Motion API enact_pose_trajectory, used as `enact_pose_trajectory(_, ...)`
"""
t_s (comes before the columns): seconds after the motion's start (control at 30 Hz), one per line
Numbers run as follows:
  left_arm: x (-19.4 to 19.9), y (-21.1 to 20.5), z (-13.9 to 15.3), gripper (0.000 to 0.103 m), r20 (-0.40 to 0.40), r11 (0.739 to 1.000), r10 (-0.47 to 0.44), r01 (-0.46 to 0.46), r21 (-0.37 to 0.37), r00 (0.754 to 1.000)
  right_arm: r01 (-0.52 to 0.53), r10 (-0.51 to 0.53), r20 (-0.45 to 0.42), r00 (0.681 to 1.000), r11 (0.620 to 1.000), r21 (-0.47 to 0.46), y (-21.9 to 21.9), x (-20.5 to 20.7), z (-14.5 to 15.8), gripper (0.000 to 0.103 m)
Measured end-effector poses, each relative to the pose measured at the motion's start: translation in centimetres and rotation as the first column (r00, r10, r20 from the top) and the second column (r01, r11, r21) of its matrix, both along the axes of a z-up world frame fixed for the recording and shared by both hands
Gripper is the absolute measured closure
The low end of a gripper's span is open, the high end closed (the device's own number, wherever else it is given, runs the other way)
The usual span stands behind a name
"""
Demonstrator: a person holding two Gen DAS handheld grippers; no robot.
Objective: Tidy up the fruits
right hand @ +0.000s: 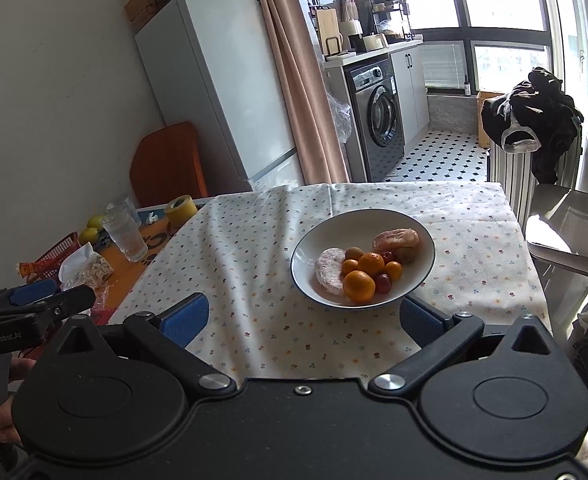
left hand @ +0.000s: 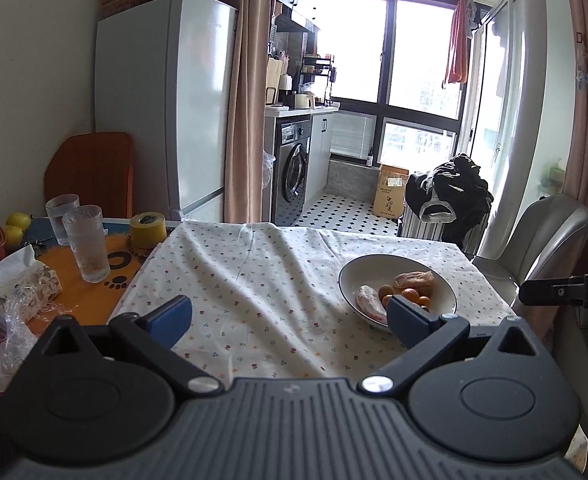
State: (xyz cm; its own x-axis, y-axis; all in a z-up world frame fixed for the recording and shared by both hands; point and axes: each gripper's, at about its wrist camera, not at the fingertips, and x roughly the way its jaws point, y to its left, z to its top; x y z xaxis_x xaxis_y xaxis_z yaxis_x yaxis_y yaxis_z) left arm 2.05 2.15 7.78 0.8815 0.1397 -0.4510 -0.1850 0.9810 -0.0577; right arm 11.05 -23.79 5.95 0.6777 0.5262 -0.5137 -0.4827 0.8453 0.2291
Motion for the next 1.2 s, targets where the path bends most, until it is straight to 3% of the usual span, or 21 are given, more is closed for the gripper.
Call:
enact_pose_trajectory(0.37,-1.2,-1.6,1.5,0.0,0.022,0.999,-0.048,0.048,0.006,0.999,-0.028,0.028,0.047,0.999,1.0,0.008,-1.4,-3.0,1.5,0.0)
enact_pose_trajectory(1.2,-0.1,-2.3,-0.2,0.0,-0.05,0.995,-0.103,0.104,0.007,0.993,-0.042,0.043,0.03,0.999,0.999,-0.012,-0.9,-3.1,0.8,0.0)
